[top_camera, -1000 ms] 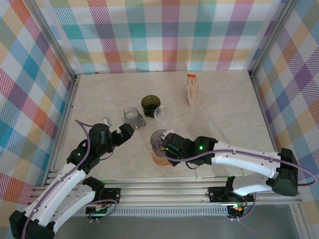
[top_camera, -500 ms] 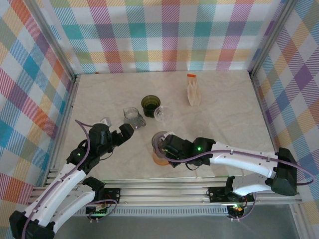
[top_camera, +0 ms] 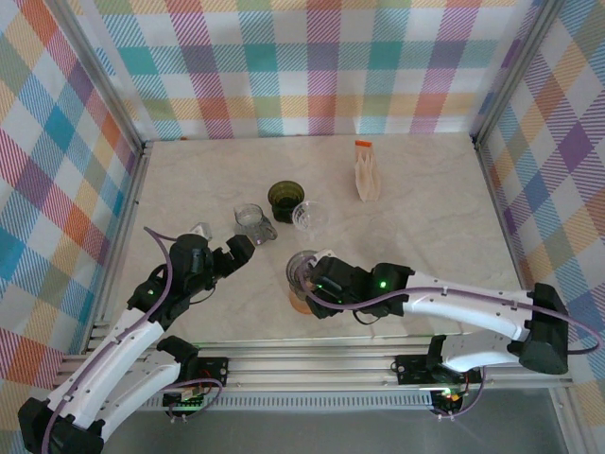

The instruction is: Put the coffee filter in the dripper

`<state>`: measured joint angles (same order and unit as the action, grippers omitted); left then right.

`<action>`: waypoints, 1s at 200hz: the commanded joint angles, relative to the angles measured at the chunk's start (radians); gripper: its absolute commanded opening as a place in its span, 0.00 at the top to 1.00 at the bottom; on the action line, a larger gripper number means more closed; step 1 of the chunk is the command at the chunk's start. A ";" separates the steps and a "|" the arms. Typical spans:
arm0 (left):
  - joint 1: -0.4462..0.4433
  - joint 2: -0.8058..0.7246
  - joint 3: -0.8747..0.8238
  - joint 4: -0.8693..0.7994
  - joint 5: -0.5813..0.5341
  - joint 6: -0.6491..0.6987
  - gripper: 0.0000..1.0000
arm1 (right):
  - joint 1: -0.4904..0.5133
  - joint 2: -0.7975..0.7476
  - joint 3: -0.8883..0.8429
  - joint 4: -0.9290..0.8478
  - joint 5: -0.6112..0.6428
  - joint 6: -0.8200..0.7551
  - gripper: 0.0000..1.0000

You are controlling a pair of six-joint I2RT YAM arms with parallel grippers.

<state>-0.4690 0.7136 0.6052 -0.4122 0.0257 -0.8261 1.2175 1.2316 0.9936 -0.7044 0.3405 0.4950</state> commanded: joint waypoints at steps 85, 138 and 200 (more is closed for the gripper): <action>-0.006 0.043 0.033 0.004 -0.013 0.016 0.00 | -0.242 -0.138 0.073 0.021 0.101 -0.059 0.36; -0.006 0.092 0.055 -0.007 -0.046 0.000 0.02 | -0.592 0.048 0.244 0.061 0.004 -0.160 0.54; -0.007 0.191 0.109 -0.041 -0.027 0.049 0.10 | -0.810 0.342 0.397 0.139 -0.084 -0.229 0.69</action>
<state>-0.4690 0.8692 0.6670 -0.4358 -0.0170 -0.8188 0.4355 1.4895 1.3243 -0.6109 0.3061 0.3256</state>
